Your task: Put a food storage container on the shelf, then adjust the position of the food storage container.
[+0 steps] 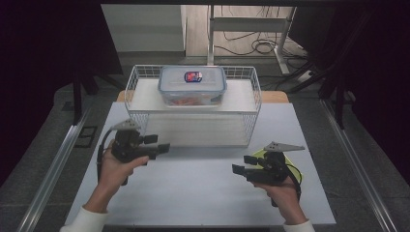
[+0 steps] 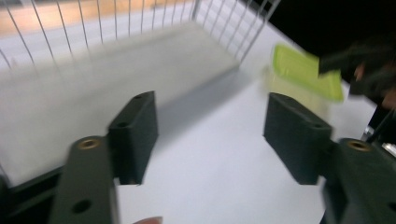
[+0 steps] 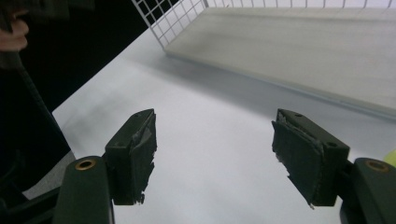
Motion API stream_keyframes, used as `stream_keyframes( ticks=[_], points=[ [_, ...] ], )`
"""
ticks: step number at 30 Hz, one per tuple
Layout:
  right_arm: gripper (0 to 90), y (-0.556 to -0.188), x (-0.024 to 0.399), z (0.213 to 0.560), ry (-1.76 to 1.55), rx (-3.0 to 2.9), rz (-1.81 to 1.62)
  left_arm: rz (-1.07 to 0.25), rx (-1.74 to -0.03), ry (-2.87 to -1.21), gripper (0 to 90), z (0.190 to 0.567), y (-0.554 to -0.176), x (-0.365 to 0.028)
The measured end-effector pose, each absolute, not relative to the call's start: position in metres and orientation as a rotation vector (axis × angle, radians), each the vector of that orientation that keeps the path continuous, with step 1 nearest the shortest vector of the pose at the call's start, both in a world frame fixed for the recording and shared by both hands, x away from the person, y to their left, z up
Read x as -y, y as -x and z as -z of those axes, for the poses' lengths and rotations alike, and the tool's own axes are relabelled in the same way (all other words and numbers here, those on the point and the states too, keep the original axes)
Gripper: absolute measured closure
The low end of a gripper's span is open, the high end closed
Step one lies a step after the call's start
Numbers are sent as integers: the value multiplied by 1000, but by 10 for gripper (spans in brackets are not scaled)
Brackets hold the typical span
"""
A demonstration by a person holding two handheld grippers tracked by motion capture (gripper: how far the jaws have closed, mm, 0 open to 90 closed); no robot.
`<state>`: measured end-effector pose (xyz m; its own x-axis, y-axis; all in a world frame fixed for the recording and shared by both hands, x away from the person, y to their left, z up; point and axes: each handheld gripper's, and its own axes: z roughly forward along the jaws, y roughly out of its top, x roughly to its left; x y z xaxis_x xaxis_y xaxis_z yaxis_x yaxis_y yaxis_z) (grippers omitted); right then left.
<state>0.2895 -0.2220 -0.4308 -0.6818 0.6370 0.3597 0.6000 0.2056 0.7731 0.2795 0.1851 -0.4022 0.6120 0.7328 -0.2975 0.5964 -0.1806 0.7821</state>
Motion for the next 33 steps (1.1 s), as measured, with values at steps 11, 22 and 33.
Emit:
stream_keyframes(
  ticks=[11, 22, 33],
  points=[
    [307, -286, 218, 450, -1228, -2485, -1392, -138, -1144, -1891, 245, 450, -247, -209],
    [369, -285, 219, 450, -1238, -2489, -1362, -136, -1139, -1931, 230, 461, -240, -205],
    [376, -286, 228, 447, -1261, -2466, -1361, -159, -1158, -1922, 219, 461, -240, -212]
  ],
)
